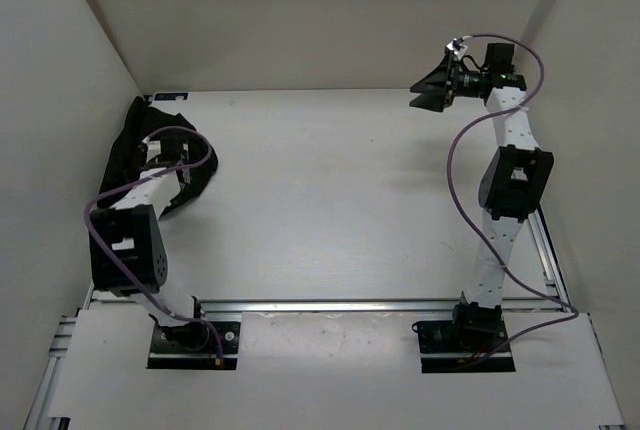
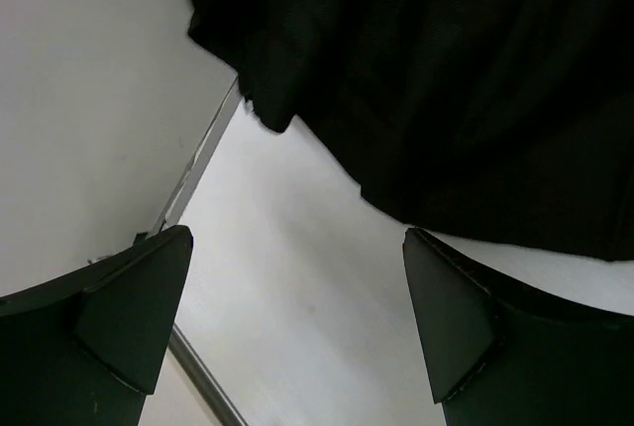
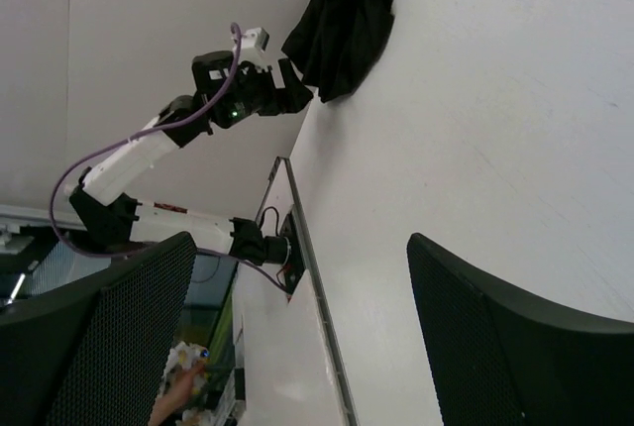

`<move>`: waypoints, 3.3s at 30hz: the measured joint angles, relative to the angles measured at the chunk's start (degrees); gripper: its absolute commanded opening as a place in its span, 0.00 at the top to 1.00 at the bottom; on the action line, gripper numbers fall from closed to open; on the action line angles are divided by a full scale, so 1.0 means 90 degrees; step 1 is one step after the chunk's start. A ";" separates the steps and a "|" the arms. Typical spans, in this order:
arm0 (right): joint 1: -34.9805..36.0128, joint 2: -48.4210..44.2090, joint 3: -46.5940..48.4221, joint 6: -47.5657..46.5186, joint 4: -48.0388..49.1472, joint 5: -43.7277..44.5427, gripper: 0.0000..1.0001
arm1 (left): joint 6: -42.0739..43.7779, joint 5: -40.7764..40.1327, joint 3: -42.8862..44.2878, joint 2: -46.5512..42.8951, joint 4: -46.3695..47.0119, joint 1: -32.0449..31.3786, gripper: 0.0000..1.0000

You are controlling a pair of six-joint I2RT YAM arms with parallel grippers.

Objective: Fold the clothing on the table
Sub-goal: Move the skirt to the center of the board

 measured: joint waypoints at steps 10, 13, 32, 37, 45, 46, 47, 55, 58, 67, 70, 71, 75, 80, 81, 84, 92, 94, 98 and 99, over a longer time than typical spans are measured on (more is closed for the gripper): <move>-0.0935 -0.1513 -0.2470 0.0367 0.0699 -0.0046 0.11 | 0.0607 -0.0012 0.0505 0.1190 0.0707 0.0007 0.02; -0.0816 -0.2006 -0.3453 0.0971 0.1552 -0.0291 0.11 | 0.0670 0.0019 0.0578 0.1263 0.0845 0.0041 0.02; -0.1469 -0.2713 -0.4828 0.2404 0.3589 -0.0680 0.11 | 0.0959 -0.0041 0.0831 0.2067 0.1144 0.0175 0.16; -0.1452 -0.2737 -0.4903 0.2436 0.3640 -0.0692 0.11 | 0.0952 -0.0063 0.0831 0.2067 0.1156 0.0216 0.15; -0.1338 -0.2737 -0.4928 0.2586 0.3835 -0.0695 0.11 | 0.1183 -0.0185 0.0680 0.1943 0.1365 -0.0029 0.09; -0.1326 -0.2737 -0.4928 0.2611 0.3864 -0.0695 0.11 | 0.1217 -0.0194 0.0639 0.1904 0.1396 -0.0058 0.08; -0.1307 -0.2737 -0.4928 0.2630 0.3891 -0.0695 0.11 | 0.1248 -0.0199 0.0614 0.1868 0.1413 -0.0102 0.07; -0.1214 -0.2737 -0.4925 0.2642 0.3959 -0.0697 0.11 | 0.1319 -0.0236 0.0520 0.1678 0.1702 -0.0063 0.06; -0.1207 -0.2737 -0.4906 0.2526 0.3806 -0.0695 0.11 | 0.1319 -0.0253 0.0527 0.1688 0.1700 -0.0019 0.05; -0.1168 -0.2696 -0.4085 0.1821 0.2718 -0.0699 0.10 | 0.1328 -0.0347 0.0794 0.2055 0.1812 0.0073 0.05; -0.1132 -0.2613 -0.3704 0.1579 0.2431 -0.0704 0.09 | 0.1282 -0.0323 0.0806 0.2120 0.1804 0.0180 0.05; -0.1129 -0.2582 -0.3599 0.1484 0.2302 -0.0702 0.08 | 0.1263 -0.0321 0.0806 0.2144 0.1807 0.0216 0.05; -0.1090 -0.2531 -0.3441 0.1222 0.1955 -0.0690 0.09 | 0.1124 -0.0325 0.0806 0.2198 0.1817 0.0318 0.17; -0.1076 -0.2531 -0.3444 0.1018 0.1649 -0.0665 0.09 | 0.0957 -0.0151 0.0806 0.2222 0.1770 0.0355 1.00; -0.1049 -0.2531 -0.3446 0.1003 0.1639 -0.0663 0.09 | 0.0959 -0.0092 0.0806 0.2229 0.1746 0.0340 1.00; -0.0998 -0.2531 -0.3492 0.1039 0.1681 -0.0665 0.09 | 0.0928 0.0044 0.0806 0.2232 0.1688 0.0197 1.00; -0.0889 -0.2533 -0.3815 0.1511 0.2380 -0.0712 0.10 | 0.0612 0.0697 0.2076 0.2052 0.0913 -0.1945 1.00; -0.0911 -0.2531 -0.3988 0.1668 0.2591 -0.0714 0.11 | 0.0384 0.1027 0.2878 0.2050 0.0792 -0.2705 1.00; -0.1052 -0.2516 -0.4133 0.1841 0.2812 -0.0716 0.11 | 0.0041 0.2217 0.3587 0.2025 0.1132 -0.4294 0.03; -0.1117 -0.2504 -0.4129 0.1851 0.2851 -0.0716 0.11 | -0.0053 0.2715 0.3531 0.2035 0.1280 -0.4697 0.01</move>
